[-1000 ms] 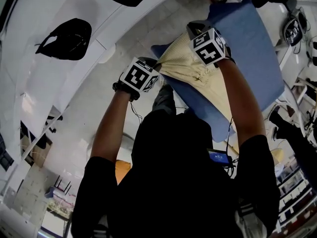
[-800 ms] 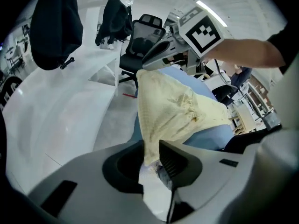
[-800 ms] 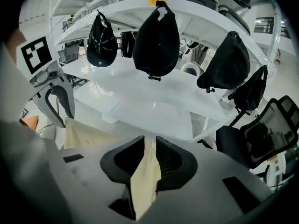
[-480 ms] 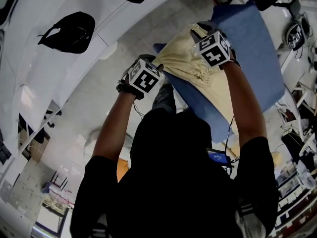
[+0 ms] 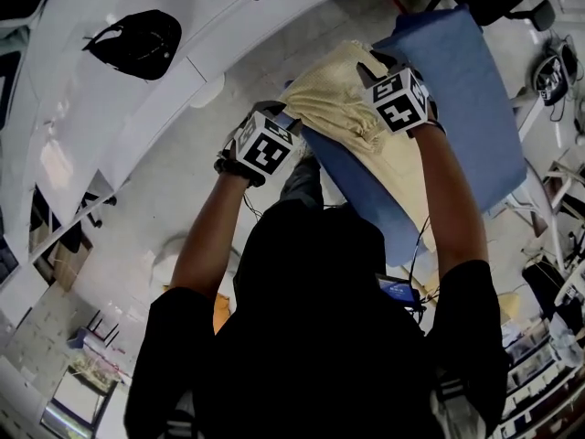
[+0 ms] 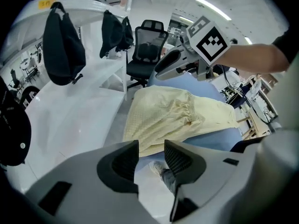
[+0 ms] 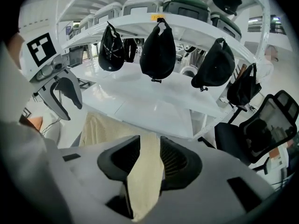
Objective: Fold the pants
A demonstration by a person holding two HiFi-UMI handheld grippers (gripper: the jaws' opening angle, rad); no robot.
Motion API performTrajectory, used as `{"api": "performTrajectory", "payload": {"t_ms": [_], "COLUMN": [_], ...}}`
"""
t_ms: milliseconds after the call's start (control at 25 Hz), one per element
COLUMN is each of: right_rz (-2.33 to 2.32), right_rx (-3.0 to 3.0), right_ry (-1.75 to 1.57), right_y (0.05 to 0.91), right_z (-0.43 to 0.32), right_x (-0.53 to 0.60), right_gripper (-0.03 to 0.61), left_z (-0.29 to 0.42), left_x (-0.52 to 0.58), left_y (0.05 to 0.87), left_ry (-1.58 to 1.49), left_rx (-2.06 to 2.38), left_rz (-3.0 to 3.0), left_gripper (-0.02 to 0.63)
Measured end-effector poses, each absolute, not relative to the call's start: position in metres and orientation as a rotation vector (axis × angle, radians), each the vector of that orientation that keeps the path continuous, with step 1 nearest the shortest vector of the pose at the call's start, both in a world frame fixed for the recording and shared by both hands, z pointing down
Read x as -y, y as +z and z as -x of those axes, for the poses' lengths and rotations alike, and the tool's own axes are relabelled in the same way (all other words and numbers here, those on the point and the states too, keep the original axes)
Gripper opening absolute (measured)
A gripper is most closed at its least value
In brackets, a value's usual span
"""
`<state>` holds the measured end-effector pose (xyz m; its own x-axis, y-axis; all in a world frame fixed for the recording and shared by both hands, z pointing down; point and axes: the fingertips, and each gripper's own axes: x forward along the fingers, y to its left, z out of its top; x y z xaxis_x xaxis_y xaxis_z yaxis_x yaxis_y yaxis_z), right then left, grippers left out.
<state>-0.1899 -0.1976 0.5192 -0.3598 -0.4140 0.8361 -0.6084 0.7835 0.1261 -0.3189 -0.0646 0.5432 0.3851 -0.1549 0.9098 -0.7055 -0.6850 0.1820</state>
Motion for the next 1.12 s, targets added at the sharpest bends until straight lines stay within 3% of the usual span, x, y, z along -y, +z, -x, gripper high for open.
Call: {"api": "performTrajectory", "payload": {"t_ms": [520,840,1120], "right_rz": [-0.892,-0.862,-0.849], "right_rx": [1.872,1.986,2.011], "right_ry": [0.490,0.586,0.677], "right_y": [0.550,0.562,0.573], "right_z": [0.014,0.047,0.078], "right_x": [0.077,0.053,0.045], "right_gripper": [0.137,0.126,0.107], "left_z": [0.152,0.147,0.138], "left_x": [0.002,0.012,0.030], "left_y": [0.563,0.597,0.585], "left_ry": [1.429,1.659,1.594], "left_rx": [0.470,0.366,0.295], "left_rz": [-2.351,-2.421,-2.452], "left_gripper": [0.184,0.169,0.148]}}
